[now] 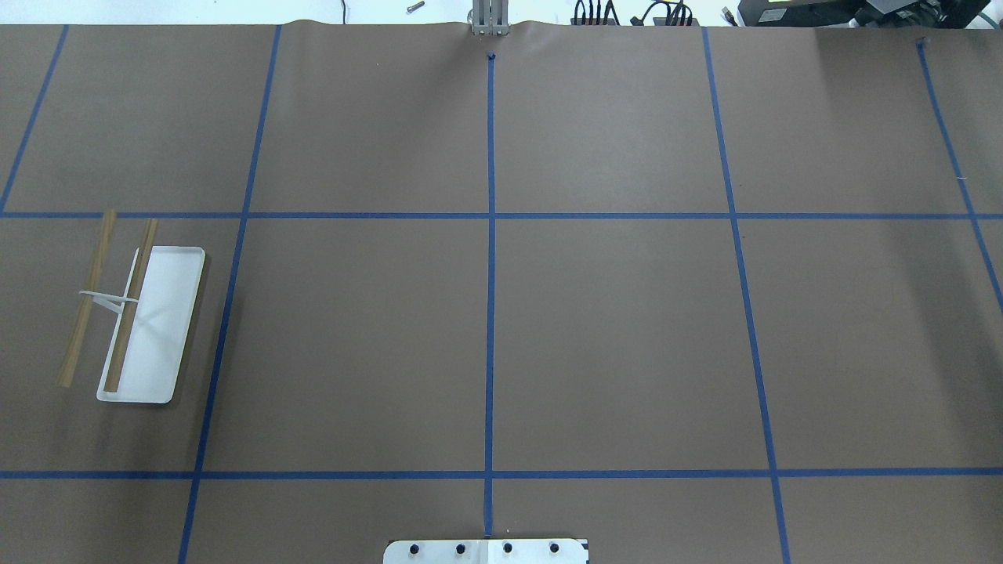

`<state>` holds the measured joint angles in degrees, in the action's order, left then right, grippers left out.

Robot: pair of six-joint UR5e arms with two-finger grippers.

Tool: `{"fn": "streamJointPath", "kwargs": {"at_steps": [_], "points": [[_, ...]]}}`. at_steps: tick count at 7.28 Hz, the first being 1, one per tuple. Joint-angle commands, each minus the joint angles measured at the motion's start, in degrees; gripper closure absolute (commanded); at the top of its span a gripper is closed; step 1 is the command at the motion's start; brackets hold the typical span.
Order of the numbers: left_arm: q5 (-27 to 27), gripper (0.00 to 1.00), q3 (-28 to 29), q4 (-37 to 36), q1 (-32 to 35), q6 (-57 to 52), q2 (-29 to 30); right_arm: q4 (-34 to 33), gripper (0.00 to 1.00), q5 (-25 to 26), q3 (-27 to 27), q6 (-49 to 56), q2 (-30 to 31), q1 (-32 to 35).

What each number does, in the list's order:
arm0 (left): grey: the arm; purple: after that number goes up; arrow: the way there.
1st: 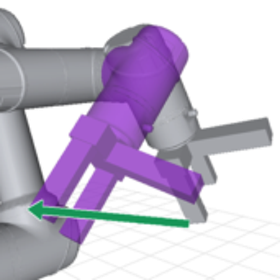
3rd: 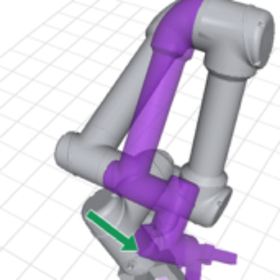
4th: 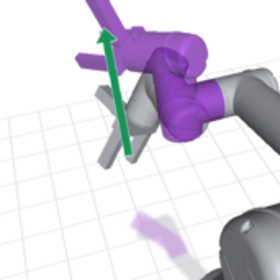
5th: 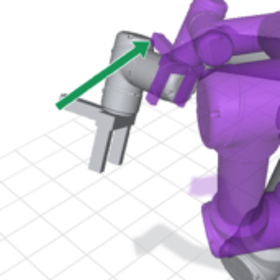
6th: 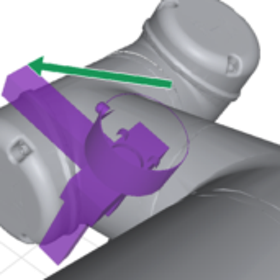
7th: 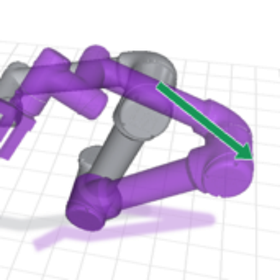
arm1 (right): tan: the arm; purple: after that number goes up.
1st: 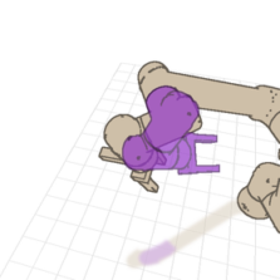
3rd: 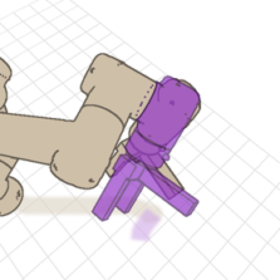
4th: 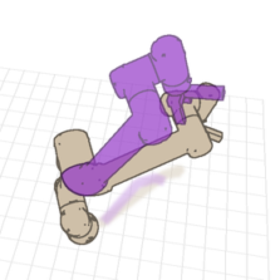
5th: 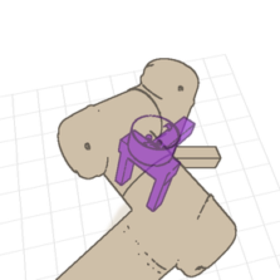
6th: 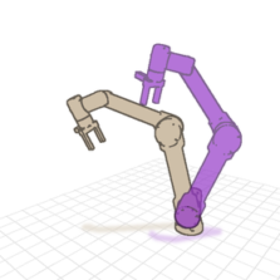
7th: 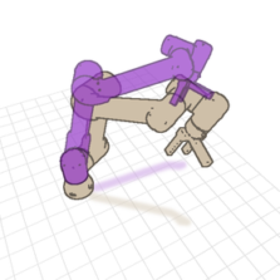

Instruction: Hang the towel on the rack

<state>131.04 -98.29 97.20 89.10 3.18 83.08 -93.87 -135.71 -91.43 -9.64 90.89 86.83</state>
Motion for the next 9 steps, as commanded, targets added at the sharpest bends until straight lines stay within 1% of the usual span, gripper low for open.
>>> {"fn": "streamJointPath", "kwargs": {"at_steps": [1, 9], "points": [[0.1, 0.01, 0.11, 0.01, -0.07, 0.07, -0.02, 0.0, 0.0, 0.01, -0.41, -0.03, -0.28, 0.0], [0.18, 0.01, 0.38, 0.53, -0.24, 0.07, 0.06, 0.09, 0.0, 0.01, -1.64, -0.03, -0.72, 0.0]]}}
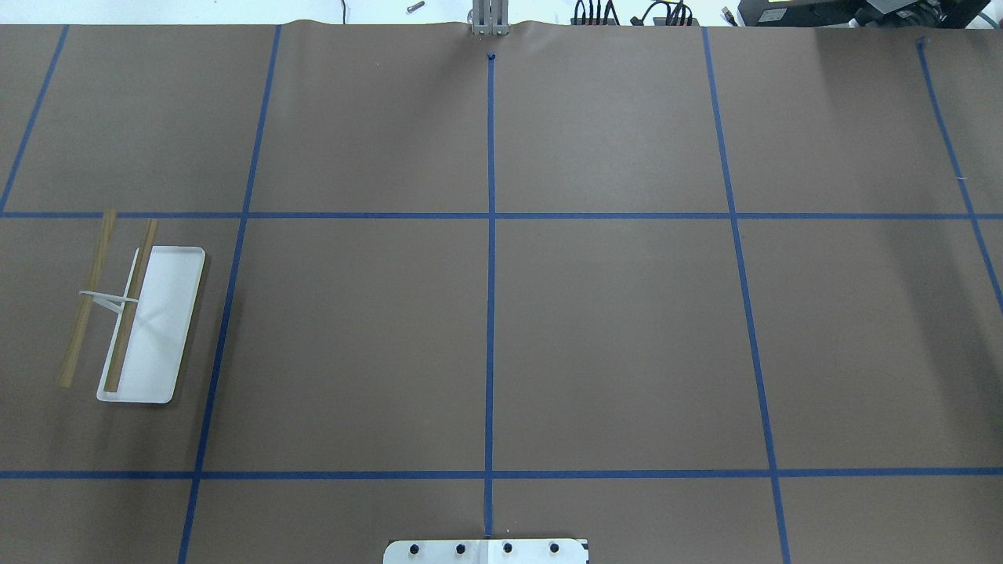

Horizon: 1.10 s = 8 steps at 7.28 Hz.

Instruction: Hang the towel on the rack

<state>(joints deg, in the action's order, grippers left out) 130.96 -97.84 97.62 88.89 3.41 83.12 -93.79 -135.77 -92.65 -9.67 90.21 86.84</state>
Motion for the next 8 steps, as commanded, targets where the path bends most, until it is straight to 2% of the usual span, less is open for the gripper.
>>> {"fn": "streamJointPath", "kwargs": {"at_steps": [1, 8], "points": [[0.43, 0.01, -0.59, 0.29, -0.03, -0.33, 0.28, 0.01, 0.0, 0.59, 0.27, 0.61, 0.32, 0.0], [0.0, 0.01, -0.16, 0.38, -0.3, 0.28, 3.1, 0.1, 0.0, 0.77, 0.8, 0.0, -1.09, -0.18]]}}
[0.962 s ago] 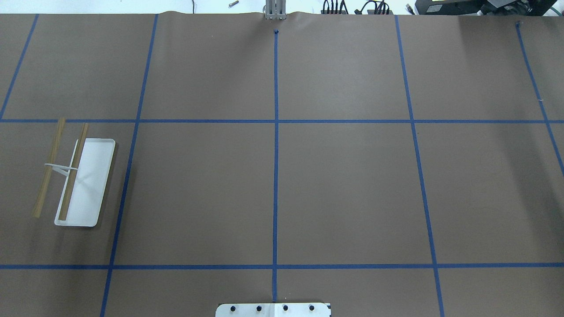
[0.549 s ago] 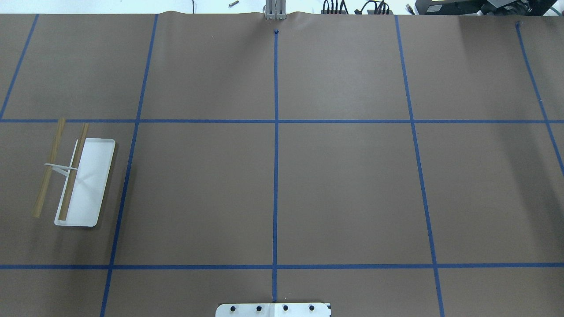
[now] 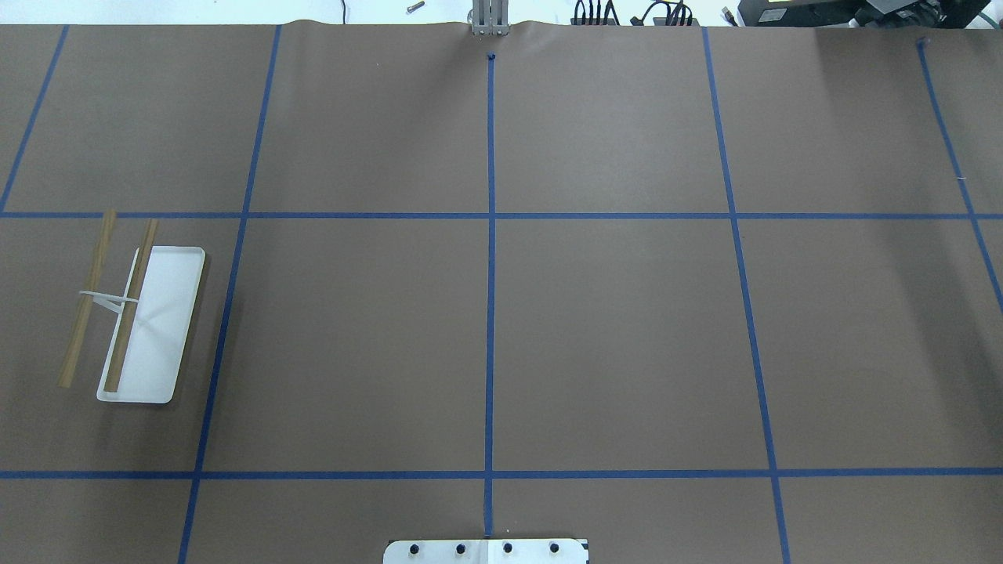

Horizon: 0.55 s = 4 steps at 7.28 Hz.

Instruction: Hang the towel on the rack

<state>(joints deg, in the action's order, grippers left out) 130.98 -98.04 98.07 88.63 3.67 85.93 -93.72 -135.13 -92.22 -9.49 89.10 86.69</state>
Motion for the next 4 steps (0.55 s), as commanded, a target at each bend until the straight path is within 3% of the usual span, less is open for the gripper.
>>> {"fn": "streamJointPath", "kwargs": {"at_steps": [1, 2, 4], "points": [[0.24, 0.02, 0.04, 0.11, -0.03, 0.11, 0.38, 0.03, 0.0, 0.21, 2.9, 0.43, -0.76, -0.03], [0.5, 0.02, -0.22, 0.28, -0.12, 0.11, 0.29, 3.34, 0.0, 2.83, 6.66, 4.35, -2.16, -0.03], [0.5, 0.02, -0.4, 0.28, -0.03, 0.11, 0.29, 16.48, 0.0, 5.04, 20.69, 8.43, -3.92, 0.32]]}}
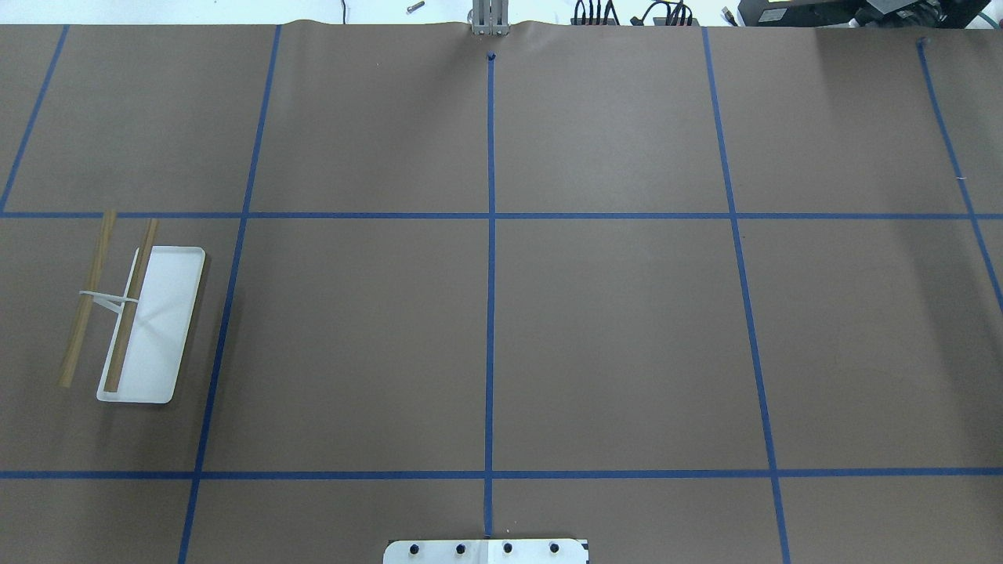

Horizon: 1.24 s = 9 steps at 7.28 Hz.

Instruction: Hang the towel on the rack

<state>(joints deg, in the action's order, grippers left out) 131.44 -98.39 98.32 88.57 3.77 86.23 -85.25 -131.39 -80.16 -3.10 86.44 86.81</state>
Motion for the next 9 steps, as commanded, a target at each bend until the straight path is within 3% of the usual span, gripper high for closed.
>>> {"fn": "streamJointPath", "kwargs": {"at_steps": [1, 2, 5, 9], "points": [[0.04, 0.02, -0.05, 0.03, -0.06, 0.0, -0.01, 14.34, 0.0, 3.75, 14.54, 2.13, -2.06, 0.29], [0.04, 0.02, -0.14, 0.03, -0.06, 0.0, 0.08, 17.02, 0.0, 7.34, 17.73, 2.05, -3.11, 0.29], [0.04, 0.02, 0.3, 0.03, -0.15, 0.0, 1.13, 17.31, 0.0, 8.17, 30.01, 1.96, -11.78, 3.09], [0.04, 0.02, 0.3, 0.03, -0.15, 0.0, 2.1, 17.39, 0.0, 8.87, 36.91, -0.33, -15.95, 2.75]]}}
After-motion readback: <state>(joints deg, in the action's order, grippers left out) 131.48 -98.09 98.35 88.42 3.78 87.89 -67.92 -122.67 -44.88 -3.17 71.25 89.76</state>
